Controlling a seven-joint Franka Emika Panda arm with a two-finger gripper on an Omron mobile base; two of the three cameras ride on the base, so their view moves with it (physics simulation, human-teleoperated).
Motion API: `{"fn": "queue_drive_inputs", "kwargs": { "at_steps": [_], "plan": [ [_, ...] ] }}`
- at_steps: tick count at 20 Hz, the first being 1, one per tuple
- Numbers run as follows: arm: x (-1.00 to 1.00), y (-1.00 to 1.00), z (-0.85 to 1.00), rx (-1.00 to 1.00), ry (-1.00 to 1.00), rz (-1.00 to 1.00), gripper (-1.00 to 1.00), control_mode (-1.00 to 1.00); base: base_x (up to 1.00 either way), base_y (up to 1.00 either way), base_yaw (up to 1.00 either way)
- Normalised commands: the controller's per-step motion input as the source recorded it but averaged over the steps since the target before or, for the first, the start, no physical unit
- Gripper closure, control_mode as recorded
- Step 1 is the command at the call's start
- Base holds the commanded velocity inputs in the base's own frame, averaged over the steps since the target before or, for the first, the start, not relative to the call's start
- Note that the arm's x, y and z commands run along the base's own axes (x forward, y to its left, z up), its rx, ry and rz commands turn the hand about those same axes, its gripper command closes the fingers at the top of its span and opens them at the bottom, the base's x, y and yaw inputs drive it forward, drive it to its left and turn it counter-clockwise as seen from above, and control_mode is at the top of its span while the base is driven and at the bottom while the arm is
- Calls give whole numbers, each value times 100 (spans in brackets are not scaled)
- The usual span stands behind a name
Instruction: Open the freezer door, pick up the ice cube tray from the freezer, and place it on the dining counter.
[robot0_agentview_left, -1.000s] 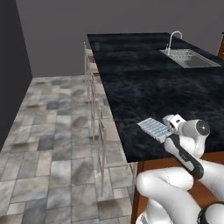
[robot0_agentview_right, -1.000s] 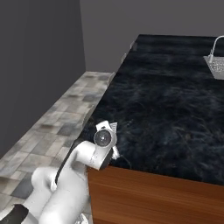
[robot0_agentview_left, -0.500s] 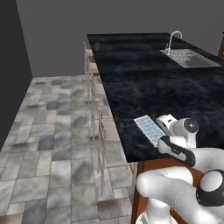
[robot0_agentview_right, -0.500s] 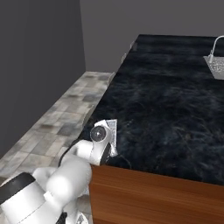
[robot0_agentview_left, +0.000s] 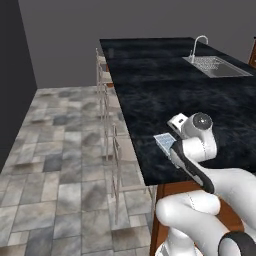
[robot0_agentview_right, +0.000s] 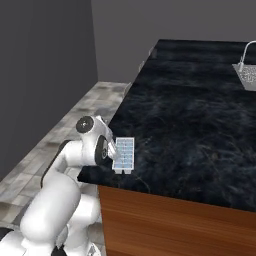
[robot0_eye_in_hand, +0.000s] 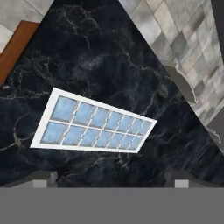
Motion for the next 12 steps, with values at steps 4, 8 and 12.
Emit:
{"fn": "queue_drive_inputs", "kwargs": {
  "at_steps": [4,8,12],
  "plan": [
    [-37,100,100,-27,1,9,-100,-100,0,0,0],
    [-42,98,99,-26,0,13,-100,-100,0,0,0],
    [-17,30,58,-15,-10,3,-100,-100,0,0,0]
  ]
}}
